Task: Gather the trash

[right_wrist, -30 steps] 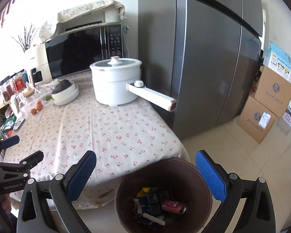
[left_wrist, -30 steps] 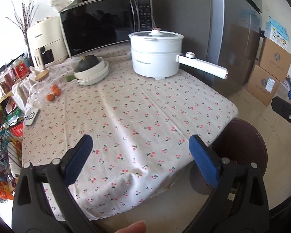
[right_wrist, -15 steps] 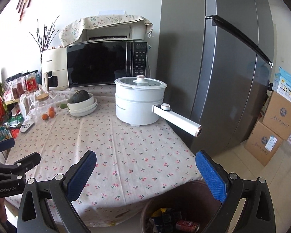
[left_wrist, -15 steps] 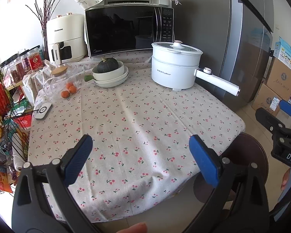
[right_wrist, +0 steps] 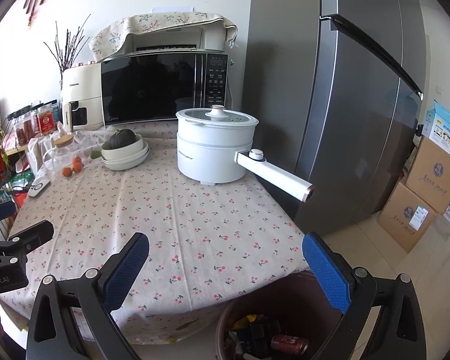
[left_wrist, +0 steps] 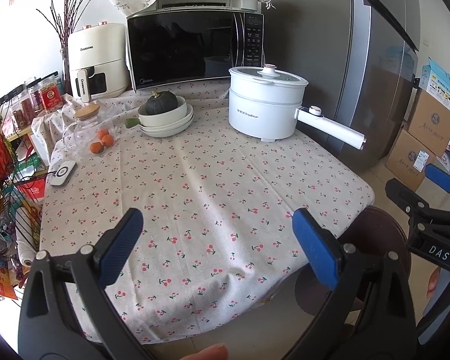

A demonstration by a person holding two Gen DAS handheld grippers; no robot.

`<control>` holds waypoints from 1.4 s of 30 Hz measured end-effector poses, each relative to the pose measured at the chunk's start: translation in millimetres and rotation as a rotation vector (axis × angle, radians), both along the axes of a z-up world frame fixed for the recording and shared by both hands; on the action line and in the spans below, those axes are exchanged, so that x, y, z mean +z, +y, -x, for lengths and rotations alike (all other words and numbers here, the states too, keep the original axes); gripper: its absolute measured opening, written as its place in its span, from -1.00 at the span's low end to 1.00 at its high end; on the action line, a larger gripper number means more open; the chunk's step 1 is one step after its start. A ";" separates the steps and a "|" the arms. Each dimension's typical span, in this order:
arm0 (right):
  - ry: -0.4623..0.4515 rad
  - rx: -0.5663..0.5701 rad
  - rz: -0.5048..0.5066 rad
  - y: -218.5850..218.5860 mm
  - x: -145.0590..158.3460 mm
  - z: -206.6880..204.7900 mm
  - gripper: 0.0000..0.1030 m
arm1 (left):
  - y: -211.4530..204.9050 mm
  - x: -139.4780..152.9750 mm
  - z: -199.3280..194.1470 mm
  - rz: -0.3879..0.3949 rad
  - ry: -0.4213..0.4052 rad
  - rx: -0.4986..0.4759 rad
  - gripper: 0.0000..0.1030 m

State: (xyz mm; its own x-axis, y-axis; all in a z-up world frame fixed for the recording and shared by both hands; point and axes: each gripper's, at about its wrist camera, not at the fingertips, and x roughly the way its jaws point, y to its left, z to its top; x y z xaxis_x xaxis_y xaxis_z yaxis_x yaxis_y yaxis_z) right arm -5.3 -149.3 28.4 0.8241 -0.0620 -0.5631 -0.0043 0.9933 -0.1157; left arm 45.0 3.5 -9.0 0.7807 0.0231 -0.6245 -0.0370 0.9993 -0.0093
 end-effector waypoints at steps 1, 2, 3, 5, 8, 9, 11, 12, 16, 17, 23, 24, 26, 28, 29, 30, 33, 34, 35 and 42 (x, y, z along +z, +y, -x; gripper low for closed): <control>0.002 -0.002 -0.002 -1.4 -0.2 0.2 1.00 | -0.6 -0.2 0.0 0.000 0.001 -0.001 0.93; 0.006 -0.004 -0.004 -2.4 -0.6 0.2 1.00 | -1.4 -0.4 0.0 -0.001 0.002 -0.001 0.93; 0.009 -0.005 -0.006 -3.5 -1.2 0.0 1.00 | -2.0 -0.6 0.0 -0.003 0.003 -0.002 0.93; 0.015 -0.006 -0.008 -4.9 -2.1 -0.2 1.00 | -2.5 -0.9 0.1 -0.006 0.004 -0.003 0.93; 0.017 -0.005 -0.009 -5.7 -2.3 1.0 1.00 | -3.4 -1.6 0.2 -0.008 0.007 -0.003 0.93; 0.016 -0.005 -0.009 -5.5 -2.3 0.9 1.00 | -3.3 -1.8 0.0 -0.008 0.008 -0.003 0.93; 0.016 -0.006 -0.009 -5.5 -2.5 1.0 1.00 | -3.1 -2.2 -0.5 -0.008 0.012 -0.003 0.93; 0.017 -0.006 -0.008 -5.3 -2.5 1.0 1.00 | -3.3 -2.4 -0.8 -0.007 0.013 -0.003 0.93; 0.019 -0.004 -0.005 -4.7 -2.9 2.3 1.00 | -4.7 -2.2 -0.3 -0.008 0.014 -0.006 0.93; 0.019 -0.004 -0.004 -4.7 -3.1 2.7 1.00 | -4.8 -1.9 0.0 -0.009 0.013 -0.006 0.93; 0.022 -0.003 -0.003 -5.3 -3.8 2.0 1.00 | -5.3 -1.8 -0.1 -0.008 0.015 -0.008 0.93; 0.023 -0.002 -0.003 -5.1 -4.2 2.2 1.00 | -5.4 -2.0 -0.4 -0.008 0.017 -0.009 0.93; 0.024 -0.001 -0.001 -5.5 -4.6 1.6 1.00 | -5.8 -2.6 -0.4 -0.007 0.020 -0.011 0.93; 0.024 -0.002 0.000 -5.5 -4.6 1.5 1.00 | -6.7 -3.1 -0.1 -0.007 0.022 -0.011 0.93; 0.024 -0.002 0.000 -5.7 -4.9 1.5 1.00 | -6.8 -3.1 0.0 -0.008 0.021 -0.010 0.93; 0.024 -0.001 0.000 -6.4 -5.4 1.3 1.00 | -6.9 -3.2 -0.1 -0.008 0.022 -0.011 0.93; 0.024 -0.001 0.002 -6.5 -5.6 1.2 1.00 | -7.0 -3.3 0.1 -0.007 0.022 -0.009 0.94; 0.025 -0.001 0.003 -7.0 -5.7 1.0 1.00 | -6.8 -3.1 0.0 -0.007 0.021 -0.010 0.93; 0.026 -0.002 0.004 -7.2 -6.1 0.6 1.00 | -6.8 -3.2 0.0 -0.007 0.022 -0.009 0.94; 0.031 -0.014 0.005 -13.8 -6.3 1.6 1.00 | -6.2 -5.0 0.8 -0.008 0.025 -0.009 0.94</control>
State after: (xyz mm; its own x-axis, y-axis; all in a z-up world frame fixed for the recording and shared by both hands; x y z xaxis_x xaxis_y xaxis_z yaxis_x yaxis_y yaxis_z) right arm -6.9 -163.1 22.1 0.8051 -0.0763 -0.5881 0.0058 0.9927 -0.1209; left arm 44.3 -2.6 -14.0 0.7652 0.0213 -0.6434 -0.0283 0.9996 -0.0005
